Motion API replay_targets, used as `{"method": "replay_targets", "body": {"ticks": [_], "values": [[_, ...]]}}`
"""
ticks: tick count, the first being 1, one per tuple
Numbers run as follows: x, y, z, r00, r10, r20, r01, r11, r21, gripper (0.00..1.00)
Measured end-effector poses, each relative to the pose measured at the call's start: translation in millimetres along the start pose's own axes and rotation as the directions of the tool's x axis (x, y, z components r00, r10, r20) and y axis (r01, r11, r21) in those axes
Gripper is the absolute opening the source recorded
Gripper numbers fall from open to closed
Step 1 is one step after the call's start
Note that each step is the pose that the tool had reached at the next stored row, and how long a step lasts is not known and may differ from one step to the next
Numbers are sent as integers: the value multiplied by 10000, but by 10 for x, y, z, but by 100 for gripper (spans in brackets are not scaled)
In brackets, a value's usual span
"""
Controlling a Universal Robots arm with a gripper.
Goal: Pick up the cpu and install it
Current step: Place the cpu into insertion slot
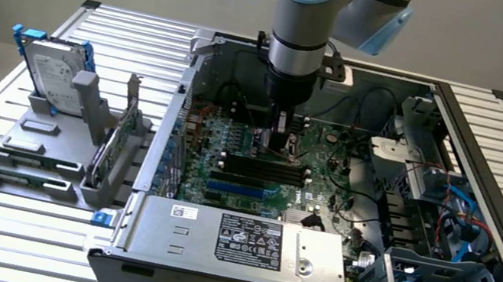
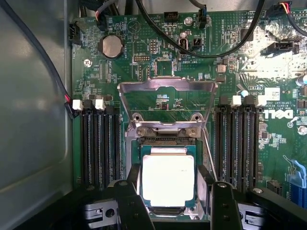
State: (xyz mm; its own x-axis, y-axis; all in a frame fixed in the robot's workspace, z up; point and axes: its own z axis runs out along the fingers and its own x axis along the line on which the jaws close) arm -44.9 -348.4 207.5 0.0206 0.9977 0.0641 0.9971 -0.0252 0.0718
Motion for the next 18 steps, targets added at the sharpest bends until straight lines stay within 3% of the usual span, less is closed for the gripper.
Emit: {"method": "replay_targets", "body": {"ticks": [11,18], "values": [[6,-5,52,10000,13,20,-13,10000,-62,55],[37,-9,75,9999,22,124,-21,10000,-71,55]]}}
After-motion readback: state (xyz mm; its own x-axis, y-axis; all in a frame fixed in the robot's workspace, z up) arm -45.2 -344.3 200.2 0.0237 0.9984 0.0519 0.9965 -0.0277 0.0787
